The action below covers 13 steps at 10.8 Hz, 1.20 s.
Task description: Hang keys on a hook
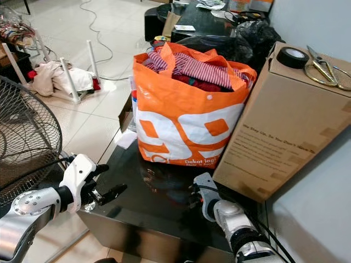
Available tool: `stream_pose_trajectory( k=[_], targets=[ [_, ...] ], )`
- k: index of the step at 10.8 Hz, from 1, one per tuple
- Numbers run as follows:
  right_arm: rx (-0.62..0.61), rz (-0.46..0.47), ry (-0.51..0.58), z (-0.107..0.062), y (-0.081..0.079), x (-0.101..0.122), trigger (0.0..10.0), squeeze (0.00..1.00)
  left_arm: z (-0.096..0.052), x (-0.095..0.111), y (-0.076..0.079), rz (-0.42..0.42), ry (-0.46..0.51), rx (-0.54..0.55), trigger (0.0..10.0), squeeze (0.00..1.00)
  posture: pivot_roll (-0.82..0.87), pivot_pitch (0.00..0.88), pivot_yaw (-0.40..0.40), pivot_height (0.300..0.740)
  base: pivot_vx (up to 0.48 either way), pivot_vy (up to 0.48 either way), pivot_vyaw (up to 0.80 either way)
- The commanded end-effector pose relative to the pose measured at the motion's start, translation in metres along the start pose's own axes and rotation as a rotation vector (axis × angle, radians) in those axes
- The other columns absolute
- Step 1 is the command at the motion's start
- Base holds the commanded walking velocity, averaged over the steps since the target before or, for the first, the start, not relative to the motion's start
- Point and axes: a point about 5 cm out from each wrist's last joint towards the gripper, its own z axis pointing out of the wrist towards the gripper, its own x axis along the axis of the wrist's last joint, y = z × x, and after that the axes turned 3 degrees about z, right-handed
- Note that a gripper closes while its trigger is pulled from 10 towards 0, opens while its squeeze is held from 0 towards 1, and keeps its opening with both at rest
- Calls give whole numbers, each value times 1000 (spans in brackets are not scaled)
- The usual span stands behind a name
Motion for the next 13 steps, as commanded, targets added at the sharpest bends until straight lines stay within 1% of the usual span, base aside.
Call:
stream_pose_trajectory(
  k=[1,2,3,4,5,6,7,8,11,12,13],
  targets=[
    [-24,-35,3,0,1,3,0,0,2,1,1,7,-2,-8,10000,416,113,0,-74,740,0,0,0],
    [-30,-55,8,1,0,5,2745,0,1,1,1,7,-2,-8,10000,420,114,0,-76,740,0,0,0],
    [-50,-106,2,2,0,8,10000,0,1,1,1,6,-3,-9,10000,420,115,0,-78,740,0,0,0],
    [-47,-120,-13,3,0,7,10000,380,1,0,1,5,-3,-8,10000,416,117,0,-79,740,0,0,0],
    [-57,-114,-18,3,1,7,10000,1000,1,0,1,4,-3,-9,10000,420,118,0,-81,740,0,0,0],
    [-68,-118,-17,3,3,8,10000,1000,1,1,1,4,-3,-9,10000,416,117,0,-80,740,0,0,0],
    [-77,-121,-17,3,3,9,10000,424,1,1,1,4,-4,-10,10000,420,115,0,-79,740,0,0,0],
    [-83,-120,-21,3,3,9,10000,0,2,1,1,7,-6,-13,10000,420,112,0,-78,740,0,0,0],
    [-114,-73,-42,5,3,6,10000,0,4,1,0,8,-4,-18,10000,416,107,0,-79,740,0,0,0],
    [-122,-77,-56,5,2,3,9451,0,4,1,0,8,-4,-20,10000,416,108,0,-80,740,0,0,0],
    [-130,-77,-62,5,3,2,3412,0,5,1,0,9,-3,-19,10000,420,110,0,-81,740,0,0,0]
  ],
)
